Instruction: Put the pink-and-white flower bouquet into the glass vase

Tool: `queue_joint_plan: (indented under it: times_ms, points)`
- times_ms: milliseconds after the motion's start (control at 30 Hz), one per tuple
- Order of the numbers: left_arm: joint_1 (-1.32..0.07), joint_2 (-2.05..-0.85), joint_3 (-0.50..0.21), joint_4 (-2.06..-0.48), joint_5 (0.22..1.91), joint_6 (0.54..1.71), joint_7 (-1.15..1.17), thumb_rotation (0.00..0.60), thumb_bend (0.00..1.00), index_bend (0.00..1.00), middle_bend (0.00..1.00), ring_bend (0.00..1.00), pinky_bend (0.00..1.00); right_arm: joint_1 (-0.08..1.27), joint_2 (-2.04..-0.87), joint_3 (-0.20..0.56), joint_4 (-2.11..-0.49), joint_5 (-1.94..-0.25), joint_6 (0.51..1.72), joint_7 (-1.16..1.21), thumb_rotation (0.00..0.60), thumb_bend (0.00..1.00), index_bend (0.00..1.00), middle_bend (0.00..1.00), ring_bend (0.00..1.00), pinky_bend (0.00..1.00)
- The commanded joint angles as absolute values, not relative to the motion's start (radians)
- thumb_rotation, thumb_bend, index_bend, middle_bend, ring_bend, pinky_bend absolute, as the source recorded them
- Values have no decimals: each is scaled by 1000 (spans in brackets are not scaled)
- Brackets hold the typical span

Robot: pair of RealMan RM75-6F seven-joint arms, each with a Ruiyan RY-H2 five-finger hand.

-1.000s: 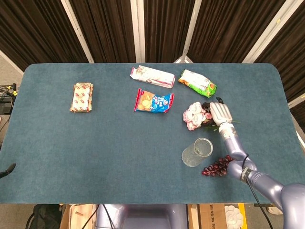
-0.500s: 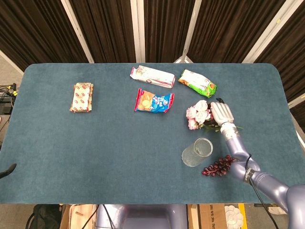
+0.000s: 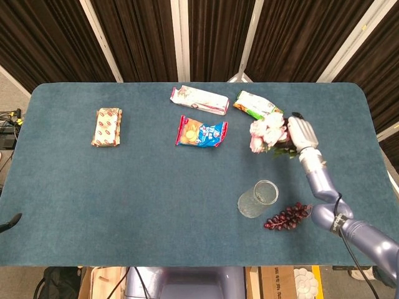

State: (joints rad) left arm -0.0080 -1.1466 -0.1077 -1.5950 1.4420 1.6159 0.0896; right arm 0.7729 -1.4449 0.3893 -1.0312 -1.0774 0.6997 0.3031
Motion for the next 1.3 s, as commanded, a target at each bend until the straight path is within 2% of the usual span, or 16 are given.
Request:
queue_joint_plan:
  times_ms: [33,167,333,633,767,1100,1300]
  points:
    - [-9,-1148,-108,-1595,1442,1615,91,600,154,83,32,0,24,768,-1389,451,-1037,-1061,716,380,600,347,612,582,567,99]
    - [-10,-1149,-108,-1595,1442,1613,92,600,154,83,32,0,24,743,-1303,529,-1090,-1021,712,502,600,348,612,582,567,99]
    - [-12,-1151,-106,-1596,1446,1613,93,600,154,83,32,0,24,674,-1125,606,-1258,-976,636,641,600,347,612,582,567,99]
    - [-25,-1158,-100,-1589,1458,1595,97,600,155,83,32,0,24,539,-828,727,-1675,-865,714,685,600,378,626,582,567,99]
    - [-26,-1168,-106,-1571,1471,1614,101,600,155,86,33,0,24,515,-729,747,-1832,-811,744,645,600,378,626,582,568,99]
    - [-6,-1156,-119,-1566,1470,1658,26,600,155,87,33,0,24,599,-684,723,-2001,-658,742,562,600,377,626,582,567,98]
    - [-1,-1153,-123,-1562,1475,1673,-5,600,154,87,31,0,24,718,-651,749,-2068,-370,847,510,600,377,629,582,567,98]
